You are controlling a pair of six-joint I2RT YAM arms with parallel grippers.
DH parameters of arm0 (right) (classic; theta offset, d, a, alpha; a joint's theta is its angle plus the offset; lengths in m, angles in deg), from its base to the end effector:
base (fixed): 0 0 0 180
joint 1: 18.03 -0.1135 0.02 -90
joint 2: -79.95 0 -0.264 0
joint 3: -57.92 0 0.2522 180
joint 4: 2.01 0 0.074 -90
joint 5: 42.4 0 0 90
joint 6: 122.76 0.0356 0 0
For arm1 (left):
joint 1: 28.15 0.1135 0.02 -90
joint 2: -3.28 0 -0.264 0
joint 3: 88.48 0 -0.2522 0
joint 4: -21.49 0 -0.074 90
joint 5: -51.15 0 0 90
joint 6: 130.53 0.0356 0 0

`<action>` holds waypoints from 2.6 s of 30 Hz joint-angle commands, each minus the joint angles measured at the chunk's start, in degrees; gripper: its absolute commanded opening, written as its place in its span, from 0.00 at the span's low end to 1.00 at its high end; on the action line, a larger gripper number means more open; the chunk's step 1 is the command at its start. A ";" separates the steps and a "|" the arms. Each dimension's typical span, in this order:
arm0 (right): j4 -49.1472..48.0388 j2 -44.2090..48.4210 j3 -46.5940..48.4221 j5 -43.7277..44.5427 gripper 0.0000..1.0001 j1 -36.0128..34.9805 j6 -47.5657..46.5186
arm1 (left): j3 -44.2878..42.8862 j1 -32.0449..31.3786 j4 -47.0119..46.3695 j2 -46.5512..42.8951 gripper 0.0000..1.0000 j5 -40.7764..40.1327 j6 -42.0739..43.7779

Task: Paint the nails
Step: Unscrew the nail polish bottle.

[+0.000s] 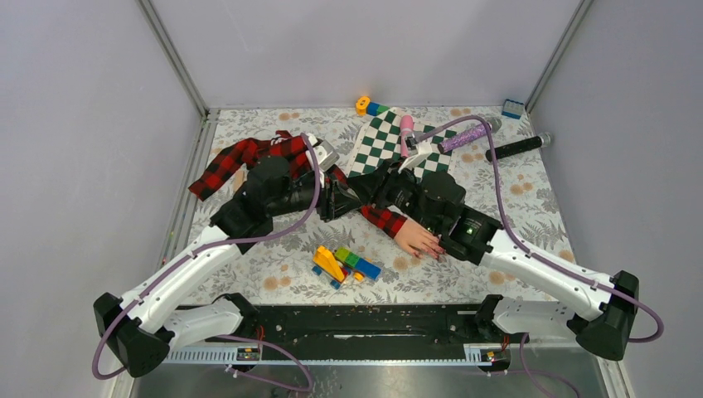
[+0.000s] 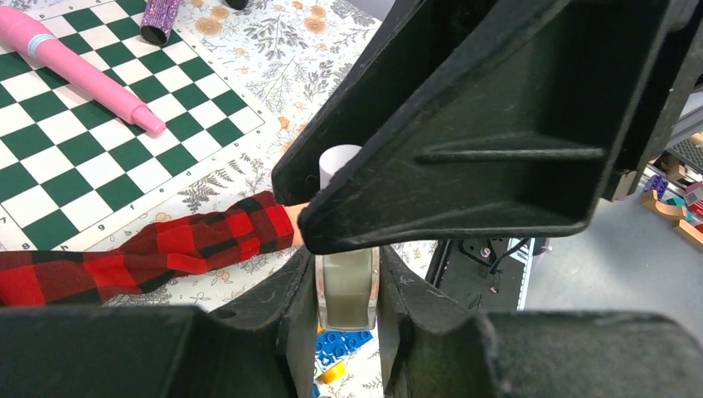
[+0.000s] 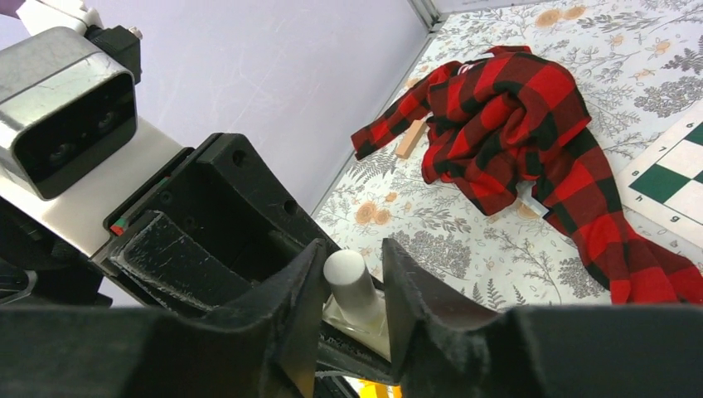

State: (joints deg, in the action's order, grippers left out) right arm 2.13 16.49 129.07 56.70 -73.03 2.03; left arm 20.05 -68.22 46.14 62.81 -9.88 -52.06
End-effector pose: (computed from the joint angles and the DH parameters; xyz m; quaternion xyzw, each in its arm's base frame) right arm 0.1543 0.2105 0.3902 -0.0629 0.6823 0.4742 0.5529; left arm 0.1691 -0.1648 0.3701 0.3378 0.6944 -0.4390 0.4593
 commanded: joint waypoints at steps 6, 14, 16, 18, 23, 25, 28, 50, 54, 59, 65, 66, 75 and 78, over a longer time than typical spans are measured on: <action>0.69 -0.80 3.08 2.57 0.00 -0.83 -1.65 | -0.27 -0.05 -2.65 0.30 0.00 -0.51 -1.04; -0.33 4.81 0.56 -3.65 0.00 -0.36 -8.74 | 0.72 2.41 -8.98 -0.16 0.00 11.07 -5.25; 0.31 5.38 1.27 -9.62 0.00 0.05 -9.74 | 1.02 2.48 -10.50 -0.73 0.00 15.19 -5.71; 0.44 5.70 1.64 -14.13 0.00 0.36 -10.15 | 1.81 2.46 -14.68 -1.36 0.00 19.63 -7.32; -2.09 7.57 0.35 -21.61 0.00 1.27 -10.44 | 3.15 2.46 -22.76 -2.11 0.00 28.49 -11.56; -3.29 8.30 -0.01 -25.14 0.00 1.83 -10.52 | 3.62 2.46 -25.50 -2.20 0.00 30.76 -13.49; -4.19 9.07 -0.04 -30.49 0.00 2.09 -11.85 | 4.15 2.49 -29.03 -2.42 0.00 32.81 -16.22; -6.40 7.67 3.75 -45.50 0.15 2.37 -9.66 | 6.69 2.48 -42.91 -2.85 0.00 37.39 -25.72; -5.07 11.65 0.81 -32.55 0.75 2.66 -10.94 | 4.33 2.50 -28.39 -4.03 0.00 32.39 -14.82; -4.08 16.18 -2.79 -18.76 0.99 2.80 -11.58 | 3.10 2.38 -17.54 -6.01 0.00 23.21 -6.60; -2.30 19.02 -6.12 -0.37 0.98 2.80 -8.73 | 2.92 2.28 -12.19 -6.81 0.00 10.04 -3.87; -1.12 18.69 -6.03 2.01 0.96 2.82 -7.50 | 2.70 2.28 -11.20 -6.61 0.00 7.70 -3.77; 3.31 7.17 2.68 2.16 0.82 0.28 -4.23 | 1.38 2.30 -5.59 -3.69 0.00 -0.59 -3.79; 5.41 3.55 5.72 3.20 0.77 -0.80 -4.35 | 1.38 2.29 -5.55 -3.27 0.00 -0.70 -3.94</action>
State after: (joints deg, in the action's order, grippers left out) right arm 6.21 22.89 129.24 56.90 -72.02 -3.22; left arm 24.09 -65.93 41.73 59.40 -7.47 -56.78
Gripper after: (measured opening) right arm 0.801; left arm 0.263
